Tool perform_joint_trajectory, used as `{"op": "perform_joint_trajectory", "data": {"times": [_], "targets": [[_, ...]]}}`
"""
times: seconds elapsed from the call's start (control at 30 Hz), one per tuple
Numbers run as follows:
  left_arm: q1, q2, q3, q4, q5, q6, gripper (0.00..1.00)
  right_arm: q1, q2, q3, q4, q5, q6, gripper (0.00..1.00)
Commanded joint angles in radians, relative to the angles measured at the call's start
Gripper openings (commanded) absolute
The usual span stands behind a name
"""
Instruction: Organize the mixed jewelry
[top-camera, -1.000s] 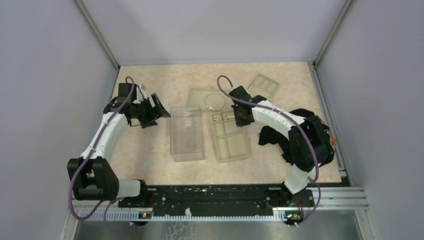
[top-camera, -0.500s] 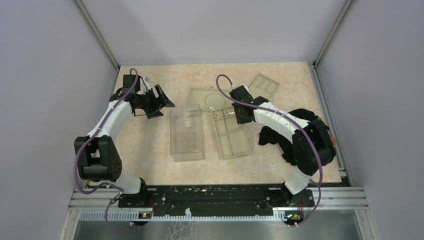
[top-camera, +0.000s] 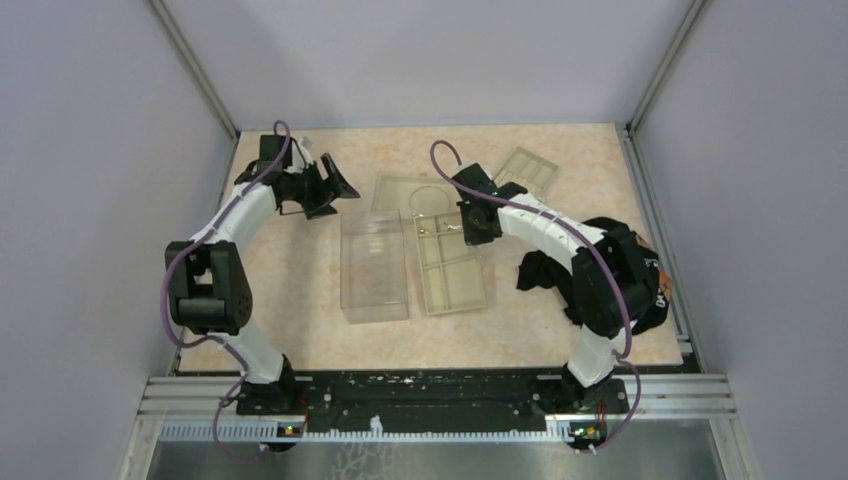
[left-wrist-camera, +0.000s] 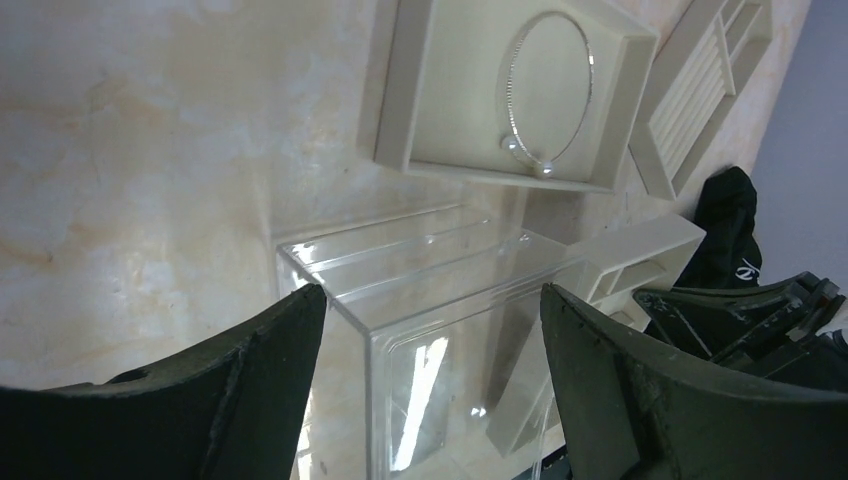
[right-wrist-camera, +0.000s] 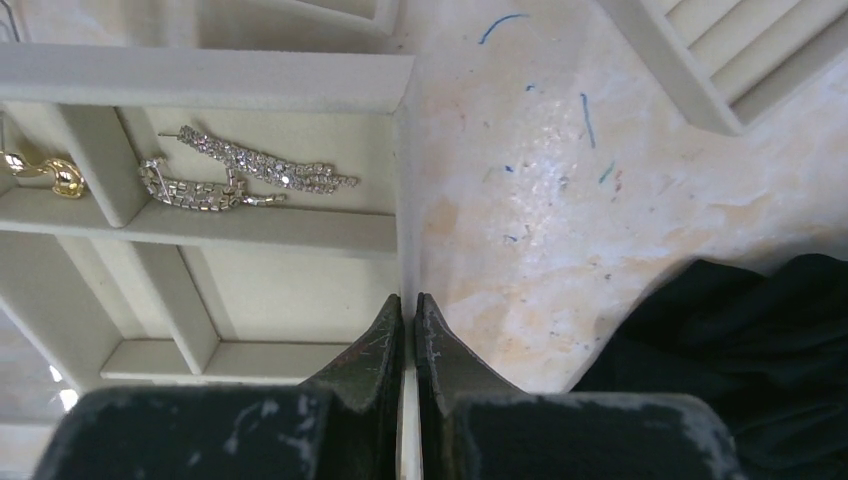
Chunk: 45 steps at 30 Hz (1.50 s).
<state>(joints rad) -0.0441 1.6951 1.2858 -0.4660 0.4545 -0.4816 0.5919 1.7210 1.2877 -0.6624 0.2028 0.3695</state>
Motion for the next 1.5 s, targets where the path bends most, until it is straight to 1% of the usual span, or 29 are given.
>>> {"op": "perform_joint_trajectory", "data": {"times": [0.0,0.17,0.43,0.63,0.73,0.83,1.07,1.3,1.47], "targets": [[-0.044,0.039,0.054,0.044,0.043,0.028,0.85,0.007,0.046,0.101,-0.046,-0.081,0.077,0.0],[-0.075,0.068,0.056,0.046,0.083,0.038,0.85,0.005,0.117,0.156,-0.109,-0.109,0.089,0.0],[-0.104,0.06,0.019,0.051,0.107,0.032,0.85,0.002,0.138,0.136,-0.116,-0.166,0.115,0.0],[-0.108,0.037,0.009,0.039,0.092,0.025,0.85,0.003,0.144,0.122,-0.117,-0.197,0.171,0.0],[-0.106,0.019,0.027,0.015,0.053,0.026,0.86,0.002,0.144,0.107,-0.106,-0.199,0.209,0.0],[-0.098,-0.006,0.05,-0.012,0.011,0.027,0.87,0.003,0.148,0.101,-0.1,-0.192,0.225,0.0],[-0.048,-0.091,0.061,-0.052,0.002,0.022,0.89,0.004,0.15,0.093,-0.089,-0.167,0.222,0.0],[0.031,-0.155,-0.039,-0.067,0.021,0.051,0.9,0.006,0.162,0.086,-0.053,-0.162,0.201,0.0],[0.037,-0.167,-0.104,-0.094,0.037,0.076,0.9,0.007,0.192,0.12,-0.076,-0.128,0.18,0.0]]}}
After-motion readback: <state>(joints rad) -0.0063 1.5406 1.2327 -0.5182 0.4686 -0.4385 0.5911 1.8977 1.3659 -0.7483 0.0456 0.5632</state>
